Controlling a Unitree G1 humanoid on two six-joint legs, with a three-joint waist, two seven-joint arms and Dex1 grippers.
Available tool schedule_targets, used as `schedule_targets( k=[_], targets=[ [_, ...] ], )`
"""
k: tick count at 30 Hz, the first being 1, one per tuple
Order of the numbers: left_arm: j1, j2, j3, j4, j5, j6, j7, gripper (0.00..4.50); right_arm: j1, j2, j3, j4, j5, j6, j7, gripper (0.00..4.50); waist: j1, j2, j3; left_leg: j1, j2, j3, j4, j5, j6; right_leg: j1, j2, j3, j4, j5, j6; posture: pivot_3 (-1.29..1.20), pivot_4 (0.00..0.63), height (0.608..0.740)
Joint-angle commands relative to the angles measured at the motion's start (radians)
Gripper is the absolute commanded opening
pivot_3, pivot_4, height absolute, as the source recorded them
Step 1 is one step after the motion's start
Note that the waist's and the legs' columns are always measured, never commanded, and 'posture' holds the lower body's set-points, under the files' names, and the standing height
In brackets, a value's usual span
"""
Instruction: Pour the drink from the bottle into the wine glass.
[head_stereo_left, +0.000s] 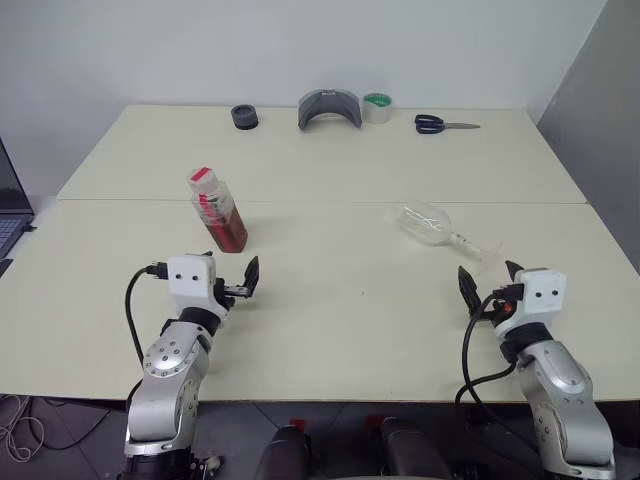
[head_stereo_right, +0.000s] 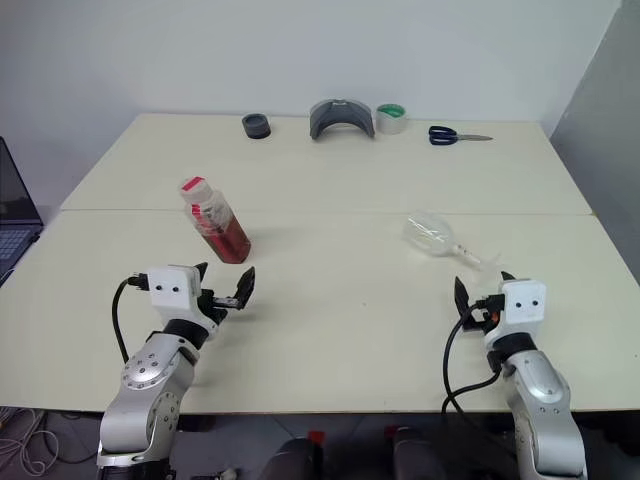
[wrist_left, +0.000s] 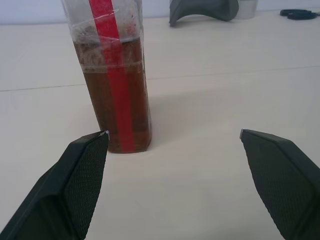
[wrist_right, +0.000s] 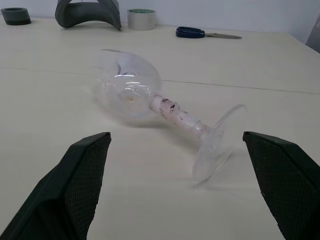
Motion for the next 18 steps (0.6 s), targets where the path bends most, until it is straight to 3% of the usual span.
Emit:
schedule_targets(
  k=[1,18],
  targets=[
    [-0.009,0.004,0.022,-0.041,-0.006,-0.027,-0.002,4.49,-0.008,-0.006,-0.016,-0.009,0.012,-0.038,0.009,4.50,0.000,0.000,0.000,0.000,0.000,0.000,0.000,0.000,0.000,0.000,0.000,0.000,0.000,0.000,0.000,0.00,0.150,0.740],
    [0.006,-0.014,0.058,-0.067,-0.048,-0.031,-0.004,4.49,-0.033,-0.026,0.025,-0.065,0.020,0.022,0.032,4.50,0.000,0.000,0.000,0.000,0.000,0.000,0.000,0.000,0.000,0.000,0.000,0.000,0.000,0.000,0.000,0.00,0.150,0.740]
  ],
)
